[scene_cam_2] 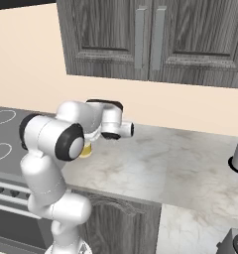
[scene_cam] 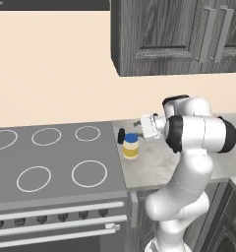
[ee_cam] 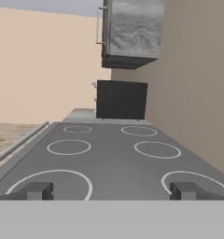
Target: Collect the paprika, mayonnaise, and shaker from the cabinet and place them next to the stove.
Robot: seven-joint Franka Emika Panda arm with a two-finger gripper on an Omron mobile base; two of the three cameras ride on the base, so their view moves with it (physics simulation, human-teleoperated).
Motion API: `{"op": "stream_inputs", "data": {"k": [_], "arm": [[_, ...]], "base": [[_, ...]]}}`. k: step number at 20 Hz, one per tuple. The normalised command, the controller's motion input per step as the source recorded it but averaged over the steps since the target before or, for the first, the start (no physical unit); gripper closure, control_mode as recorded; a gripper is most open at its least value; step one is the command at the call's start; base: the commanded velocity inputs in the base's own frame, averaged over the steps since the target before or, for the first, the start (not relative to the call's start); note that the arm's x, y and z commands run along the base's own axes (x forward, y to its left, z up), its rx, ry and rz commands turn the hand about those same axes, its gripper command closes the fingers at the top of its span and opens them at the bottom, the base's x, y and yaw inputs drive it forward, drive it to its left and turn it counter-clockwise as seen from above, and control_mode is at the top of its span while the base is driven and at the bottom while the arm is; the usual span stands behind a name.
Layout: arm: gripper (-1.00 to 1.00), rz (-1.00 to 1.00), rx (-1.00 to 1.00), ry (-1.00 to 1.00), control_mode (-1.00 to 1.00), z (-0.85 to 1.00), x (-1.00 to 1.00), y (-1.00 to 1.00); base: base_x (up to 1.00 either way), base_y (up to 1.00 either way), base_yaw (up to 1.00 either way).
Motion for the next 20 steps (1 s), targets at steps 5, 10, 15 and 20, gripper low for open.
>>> {"op": "stream_inputs", "data": {"k": [5,10,15,20], "arm": [[-1.0,0.0,0.0,-0.05,-1.0,0.58,-0.58,0.04],[-1.0,0.0,-0.01,0.01,-1.0,0.55,-0.79,0.2],[-1.0,-0.02,-0.01,0.08,-1.0,0.44,-0.79,0.27],[-1.0,-0.23,0.0,0.14,-1.0,0.33,-0.74,0.17]], "base": [[0.0,0.0,0.0],[0.0,0.0,0.0],[0.0,0.0,0.0],[0.0,0.0,0.0]]}}
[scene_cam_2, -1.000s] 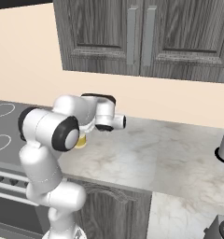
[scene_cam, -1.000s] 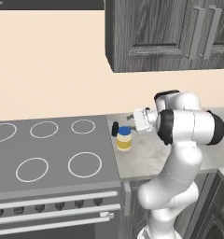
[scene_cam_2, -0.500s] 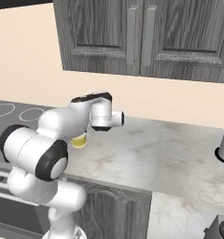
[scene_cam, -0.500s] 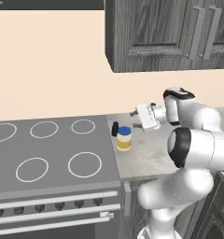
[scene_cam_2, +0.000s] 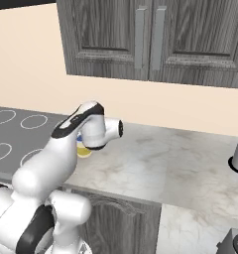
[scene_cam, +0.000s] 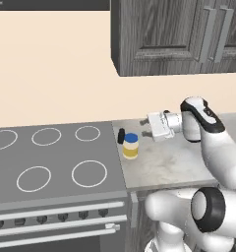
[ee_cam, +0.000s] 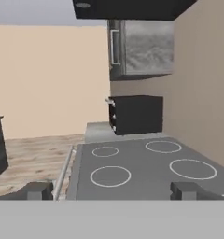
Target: Collect the paprika, mayonnaise, and shaker from the cabinet and place them next to the stove.
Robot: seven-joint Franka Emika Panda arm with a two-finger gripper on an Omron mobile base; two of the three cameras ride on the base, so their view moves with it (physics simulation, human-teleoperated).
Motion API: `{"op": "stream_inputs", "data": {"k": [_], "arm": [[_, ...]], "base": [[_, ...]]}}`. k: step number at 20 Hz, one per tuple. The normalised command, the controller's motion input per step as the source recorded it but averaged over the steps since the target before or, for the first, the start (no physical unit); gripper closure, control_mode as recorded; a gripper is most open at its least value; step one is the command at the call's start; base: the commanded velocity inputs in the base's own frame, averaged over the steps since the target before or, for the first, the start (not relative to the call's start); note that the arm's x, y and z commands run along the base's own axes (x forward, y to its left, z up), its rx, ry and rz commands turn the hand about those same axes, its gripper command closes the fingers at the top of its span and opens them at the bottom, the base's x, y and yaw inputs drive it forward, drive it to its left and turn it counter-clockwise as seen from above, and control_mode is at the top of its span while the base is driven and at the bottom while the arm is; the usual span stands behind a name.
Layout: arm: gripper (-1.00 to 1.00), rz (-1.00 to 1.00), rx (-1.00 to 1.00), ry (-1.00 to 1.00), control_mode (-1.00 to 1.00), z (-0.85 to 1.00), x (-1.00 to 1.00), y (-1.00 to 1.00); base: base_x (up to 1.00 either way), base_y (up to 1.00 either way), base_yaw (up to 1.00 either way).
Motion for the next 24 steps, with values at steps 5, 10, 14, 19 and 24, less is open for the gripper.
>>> {"op": "stream_inputs", "data": {"k": [5,10,14,19,24], "arm": [[-1.0,-0.37,0.0,0.17,-1.0,0.22,-0.63,0.04],[-1.0,-0.41,-0.04,0.24,-1.0,0.25,-0.35,0.0],[-1.0,-0.35,-0.09,0.26,-1.0,0.53,-0.26,0.0],[-1.0,-0.33,-0.06,0.27,-1.0,0.66,-0.35,-0.04],[-1.0,-0.31,-0.05,0.25,-1.0,0.57,-0.47,-0.08]], "base": [[0.0,0.0,0.0],[0.0,0.0,0.0],[0.0,0.0,0.0],[0.0,0.0,0.0],[0.0,0.0,0.0]]}}
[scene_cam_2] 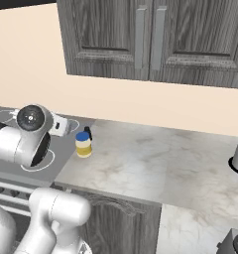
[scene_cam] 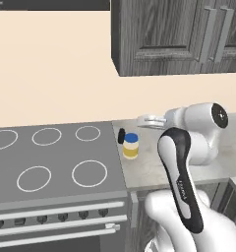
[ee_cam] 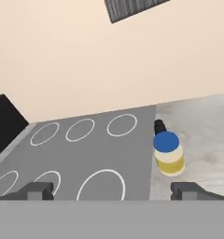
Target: Collect the paprika, mayonnaise, and shaker from the cabinet and place them next to the stove.
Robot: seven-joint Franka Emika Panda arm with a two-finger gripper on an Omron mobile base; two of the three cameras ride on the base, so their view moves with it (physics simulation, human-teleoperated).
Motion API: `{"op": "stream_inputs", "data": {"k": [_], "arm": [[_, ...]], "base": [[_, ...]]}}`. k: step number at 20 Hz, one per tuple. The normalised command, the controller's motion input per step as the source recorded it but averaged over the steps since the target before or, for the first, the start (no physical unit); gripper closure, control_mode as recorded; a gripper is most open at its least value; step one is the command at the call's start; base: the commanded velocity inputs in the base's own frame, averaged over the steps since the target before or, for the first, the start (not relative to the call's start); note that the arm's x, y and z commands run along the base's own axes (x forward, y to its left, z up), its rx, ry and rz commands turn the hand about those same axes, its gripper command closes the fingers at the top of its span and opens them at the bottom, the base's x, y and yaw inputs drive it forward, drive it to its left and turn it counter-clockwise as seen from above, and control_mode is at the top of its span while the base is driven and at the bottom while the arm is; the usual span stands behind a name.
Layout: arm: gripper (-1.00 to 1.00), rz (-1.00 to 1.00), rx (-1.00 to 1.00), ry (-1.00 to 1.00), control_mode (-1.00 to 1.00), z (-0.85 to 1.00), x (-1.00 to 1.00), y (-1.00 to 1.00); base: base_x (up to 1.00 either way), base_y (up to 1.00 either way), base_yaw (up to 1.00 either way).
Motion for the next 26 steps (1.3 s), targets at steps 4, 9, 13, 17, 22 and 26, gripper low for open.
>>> {"op": "stream_inputs", "data": {"k": [4,9,13,17,22,26], "arm": [[-1.0,-0.31,-0.05,0.1,-1.0,0.32,-0.6,0.0],[-1.0,-0.33,-0.02,0.0,-1.0,0.0,-0.86,0.03],[-1.0,-0.22,-0.06,0.06,-1.0,-0.11,-0.61,0.13],[-1.0,0.0,0.0,0.0,1.0,0.0,0.0,0.0],[-1.0,0.0,0.0,0.0,1.0,0.0,0.0,0.0],[-1.0,0.0,0.0,0.0,1.0,0.0,0.0,0.0]], "base": [[0.0,0.0,0.0],[0.0,0.0,0.0],[0.0,0.0,0.0],[-0.5,0.04,0.0],[-0.99,-0.19,-0.15],[-0.85,0.29,-0.23]]}}
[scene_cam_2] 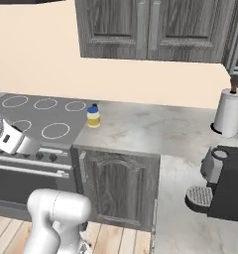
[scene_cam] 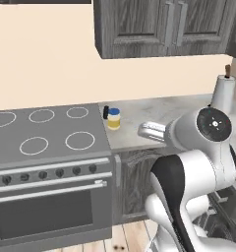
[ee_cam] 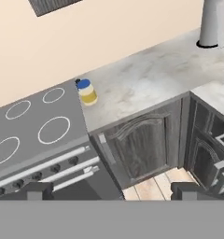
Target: Collect the paprika, mayonnaise, and shaker from the cabinet and place them next to the stove.
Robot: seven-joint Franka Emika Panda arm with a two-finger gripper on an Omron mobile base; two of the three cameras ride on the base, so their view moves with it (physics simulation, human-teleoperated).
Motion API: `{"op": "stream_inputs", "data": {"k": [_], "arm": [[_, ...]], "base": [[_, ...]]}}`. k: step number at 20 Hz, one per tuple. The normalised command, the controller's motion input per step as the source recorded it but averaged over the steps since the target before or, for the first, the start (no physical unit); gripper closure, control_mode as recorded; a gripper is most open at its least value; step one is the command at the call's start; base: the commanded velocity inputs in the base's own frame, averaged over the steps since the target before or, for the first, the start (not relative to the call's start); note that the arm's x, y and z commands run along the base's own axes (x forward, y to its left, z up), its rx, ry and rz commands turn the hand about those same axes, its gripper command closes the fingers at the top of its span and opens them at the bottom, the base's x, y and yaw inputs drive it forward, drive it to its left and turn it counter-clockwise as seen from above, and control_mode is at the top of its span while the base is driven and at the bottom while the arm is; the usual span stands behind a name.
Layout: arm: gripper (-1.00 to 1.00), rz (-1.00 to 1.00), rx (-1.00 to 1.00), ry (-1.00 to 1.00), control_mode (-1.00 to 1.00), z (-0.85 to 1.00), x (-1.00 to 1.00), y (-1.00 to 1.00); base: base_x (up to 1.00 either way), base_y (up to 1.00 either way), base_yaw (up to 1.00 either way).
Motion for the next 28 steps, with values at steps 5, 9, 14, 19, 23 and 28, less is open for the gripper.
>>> {"op": "stream_inputs", "data": {"k": [5,9,14,19,23,28], "arm": [[-1.0,0.0,0.0,0.0,1.0,0.0,0.0,0.0],[-1.0,0.0,0.0,0.0,1.0,0.0,0.0,0.0],[-1.0,0.0,0.0,0.0,1.0,0.0,0.0,0.0],[-1.0,0.0,0.0,0.0,1.0,0.0,0.0,0.0],[-1.0,0.0,0.0,0.0,1.0,0.0,0.0,0.0],[-1.0,0.0,0.0,0.0,1.0,0.0,0.0,0.0]], "base": [[-0.58,0.35,-0.28],[-0.31,-0.14,-0.52],[-0.2,-0.34,-0.57],[-0.19,-0.46,-0.53],[-0.06,-0.68,-0.46],[0.0,-0.92,-0.37]]}}
